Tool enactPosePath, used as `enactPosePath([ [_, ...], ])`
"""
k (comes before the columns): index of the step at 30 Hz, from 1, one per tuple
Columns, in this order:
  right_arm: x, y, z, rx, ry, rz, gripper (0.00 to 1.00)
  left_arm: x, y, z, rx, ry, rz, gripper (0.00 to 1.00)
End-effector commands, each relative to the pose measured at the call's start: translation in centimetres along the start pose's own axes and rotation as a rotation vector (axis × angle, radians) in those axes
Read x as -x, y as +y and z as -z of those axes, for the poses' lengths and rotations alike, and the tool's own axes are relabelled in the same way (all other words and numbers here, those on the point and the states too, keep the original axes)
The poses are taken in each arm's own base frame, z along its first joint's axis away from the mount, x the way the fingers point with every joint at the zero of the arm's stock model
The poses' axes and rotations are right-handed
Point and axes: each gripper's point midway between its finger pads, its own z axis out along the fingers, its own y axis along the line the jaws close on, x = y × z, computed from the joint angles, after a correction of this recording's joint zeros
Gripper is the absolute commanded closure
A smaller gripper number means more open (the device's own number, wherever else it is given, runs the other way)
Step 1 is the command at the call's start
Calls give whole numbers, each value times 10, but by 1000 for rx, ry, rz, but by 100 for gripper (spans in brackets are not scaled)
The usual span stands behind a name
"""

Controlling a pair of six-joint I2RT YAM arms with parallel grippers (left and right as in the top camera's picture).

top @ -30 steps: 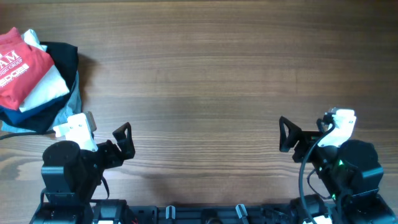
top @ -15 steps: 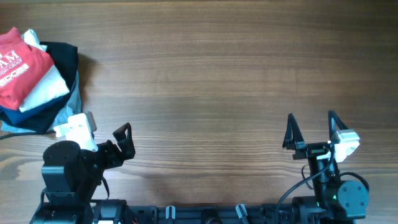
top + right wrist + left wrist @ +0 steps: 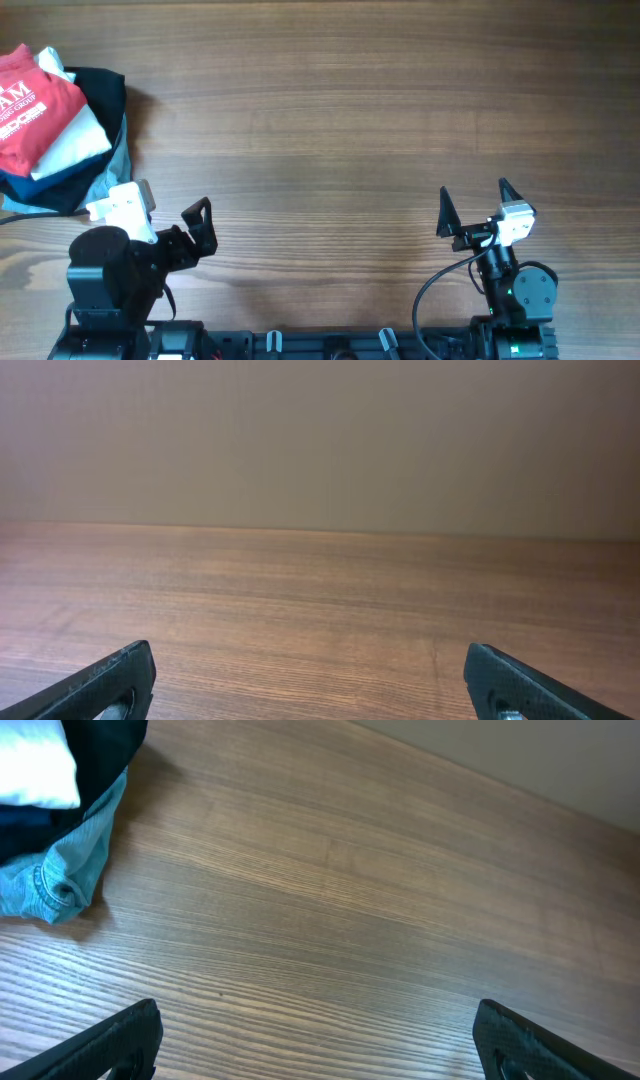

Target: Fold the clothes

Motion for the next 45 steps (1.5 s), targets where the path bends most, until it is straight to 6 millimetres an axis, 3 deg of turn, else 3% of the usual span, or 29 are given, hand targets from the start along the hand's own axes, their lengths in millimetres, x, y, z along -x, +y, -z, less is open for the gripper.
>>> enactPosePath([
  [1,3,2,1,15,-14,-4,0,-2,2,-1,7,0,6,0],
  [19,3,2,1,15,-14,-5,0,-2,2,-1,7,0,6,0],
  [23,3,2,1,15,-14,-4,0,-8,14,0,62,-6,-3,0],
  [27,3,2,1,15,-14,-4,1,-29,32,-25,85,-92,-5,0],
  [31,3,2,1,15,-14,-5,0,-37,35,-53,19,-248,-8,0],
  [34,3,2,1,15,-14,-5,0,-25,31,-63,-37,-404,-13,0],
  [39,3,2,1,15,-14,-4,0,-6,24,-62,-89,-638,-119,0],
  [41,3,2,1,15,-14,-5,0,-7,25,-64,-98,-671,-120,0],
  [45,3,2,1,15,-14,-4,0,-31,37,-84,-51,-558,-111,0],
])
